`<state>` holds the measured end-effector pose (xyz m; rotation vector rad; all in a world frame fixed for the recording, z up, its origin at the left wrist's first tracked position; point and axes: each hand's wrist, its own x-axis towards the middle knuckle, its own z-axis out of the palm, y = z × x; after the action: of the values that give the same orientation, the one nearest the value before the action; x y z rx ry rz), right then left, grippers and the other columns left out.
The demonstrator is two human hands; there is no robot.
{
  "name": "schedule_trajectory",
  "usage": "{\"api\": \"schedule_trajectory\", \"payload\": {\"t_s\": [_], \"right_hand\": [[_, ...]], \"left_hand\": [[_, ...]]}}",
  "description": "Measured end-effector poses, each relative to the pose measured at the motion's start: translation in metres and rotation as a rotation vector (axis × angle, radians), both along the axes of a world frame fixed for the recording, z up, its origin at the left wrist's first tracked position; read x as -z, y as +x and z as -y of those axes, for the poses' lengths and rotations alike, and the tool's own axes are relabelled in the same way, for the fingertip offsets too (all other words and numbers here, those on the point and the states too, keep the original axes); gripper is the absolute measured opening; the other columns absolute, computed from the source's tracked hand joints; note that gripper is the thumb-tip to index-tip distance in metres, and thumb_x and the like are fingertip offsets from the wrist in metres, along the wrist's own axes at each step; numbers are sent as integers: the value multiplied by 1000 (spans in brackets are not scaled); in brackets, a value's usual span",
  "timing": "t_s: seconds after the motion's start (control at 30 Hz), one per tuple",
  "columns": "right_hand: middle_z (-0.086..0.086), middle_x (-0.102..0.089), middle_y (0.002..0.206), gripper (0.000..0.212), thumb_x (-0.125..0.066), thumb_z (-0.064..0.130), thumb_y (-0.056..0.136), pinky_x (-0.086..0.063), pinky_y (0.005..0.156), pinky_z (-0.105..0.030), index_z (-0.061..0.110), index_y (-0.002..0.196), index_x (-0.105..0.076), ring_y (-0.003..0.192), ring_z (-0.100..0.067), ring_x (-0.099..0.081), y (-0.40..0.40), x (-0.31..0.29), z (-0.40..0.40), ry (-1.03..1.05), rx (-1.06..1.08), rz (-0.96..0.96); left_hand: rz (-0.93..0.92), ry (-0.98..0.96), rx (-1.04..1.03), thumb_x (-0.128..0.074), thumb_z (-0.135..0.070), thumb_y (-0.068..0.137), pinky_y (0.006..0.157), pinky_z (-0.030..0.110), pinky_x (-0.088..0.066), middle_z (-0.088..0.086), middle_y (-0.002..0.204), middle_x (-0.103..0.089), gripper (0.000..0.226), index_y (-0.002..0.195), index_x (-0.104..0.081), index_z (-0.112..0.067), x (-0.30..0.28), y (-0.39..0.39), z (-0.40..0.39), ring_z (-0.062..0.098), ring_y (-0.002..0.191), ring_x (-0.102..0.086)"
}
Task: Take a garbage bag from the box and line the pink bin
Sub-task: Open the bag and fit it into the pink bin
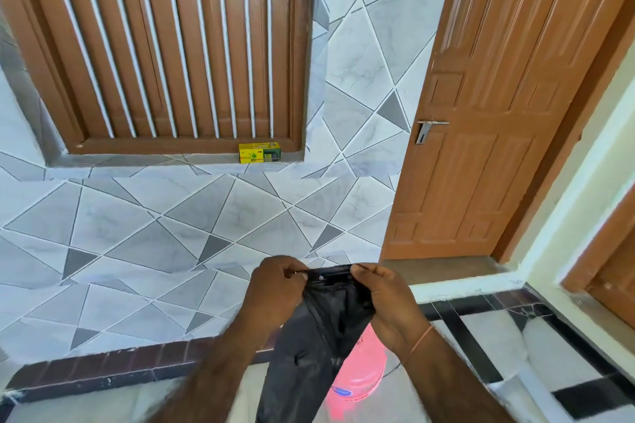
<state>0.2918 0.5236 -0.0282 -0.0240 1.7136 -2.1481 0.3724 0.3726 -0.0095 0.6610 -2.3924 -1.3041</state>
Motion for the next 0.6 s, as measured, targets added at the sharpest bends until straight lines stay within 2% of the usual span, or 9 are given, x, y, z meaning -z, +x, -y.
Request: {"api": "schedule_trajectory", "payload": {"t_s": [0.03, 0.1, 0.17, 0.27, 0.3, 0.37, 0.43, 0.53, 0.6], "right_hand": [[-19, -73, 87, 8, -67, 7, 87, -54, 75, -32, 7, 80, -72, 78, -24, -66, -5, -2, -6, 98, 16, -100], [-4, -71, 78, 10, -68, 6, 86, -49, 65, -14, 12, 77, -70, 71, -6, -64, -15, -7, -20, 323, 55, -359], [4, -67, 69, 12, -69, 2, 84, -44, 57, -5, 11, 75, -68, 58, 5, -59, -23, -12, -30, 395, 46, -531], [7, -70, 72, 22, -69, -1, 82, -46, 64, -7, 19, 73, -70, 62, 5, -61, -39, -11, -49, 433, -69, -634], [10, -71, 76, 27, -68, -2, 83, -47, 67, -6, 24, 74, -70, 67, 5, -63, -45, -9, -54, 460, -98, -659], [14, -70, 81, 31, -64, -3, 84, -47, 73, -5, 27, 76, -69, 75, 4, -64, -57, -6, -63, 533, -108, -730], [8, -71, 85, 25, -64, -2, 84, -51, 80, -17, 22, 83, -70, 81, -5, -65, -70, -6, -70, 588, -47, -798], [-7, -69, 98, 20, -67, 3, 81, -51, 87, -36, 12, 100, -68, 92, -25, -63, -81, -7, -74, 773, 123, -939], [-9, -63, 93, 21, -71, 5, 78, -51, 80, -41, 11, 96, -63, 87, -30, -59, -75, -7, -71, 834, 263, -1114]], "left_hand": [[72, -180, -13, -54, -11, 87, 76, 27, -50, -5, 87, -64, 20, 78, -67, -23, 0, 0, -3, 19, 82, -62], [185, -412, -40, -46, -9, 85, 78, 31, -48, -1, 97, -58, 22, 87, -64, -22, 0, -3, -12, 24, 91, -60], [251, -487, -61, -44, -8, 85, 78, 34, -50, 2, 102, -57, 23, 93, -61, -21, -2, -5, -22, 26, 94, -60], [319, -536, -78, -50, -8, 87, 85, 37, -52, 3, 109, -58, 24, 103, -61, -21, -5, -14, -33, 26, 102, -60], [334, -505, -73, -53, -6, 86, 86, 36, -52, 1, 109, -61, 25, 102, -62, -23, -5, -17, -34, 25, 102, -60], [338, -376, -29, -54, -4, 83, 82, 27, -50, -2, 100, -65, 27, 85, -63, -30, -9, -22, -38, 21, 96, -62], [301, -193, 26, -49, 0, 83, 70, 19, -46, -5, 85, -63, 33, 71, -63, -28, -15, -26, -44, 13, 82, -61], [180, 250, 31, -43, 3, 83, 58, 19, -43, 3, 67, -59, 34, 66, -66, -15, -27, -27, -60, 16, 62, -53], [103, 494, 11, -43, 0, 85, 53, 22, -40, 8, 63, -56, 36, 60, -65, -16, -28, -27, -69, 19, 59, -49]]}}
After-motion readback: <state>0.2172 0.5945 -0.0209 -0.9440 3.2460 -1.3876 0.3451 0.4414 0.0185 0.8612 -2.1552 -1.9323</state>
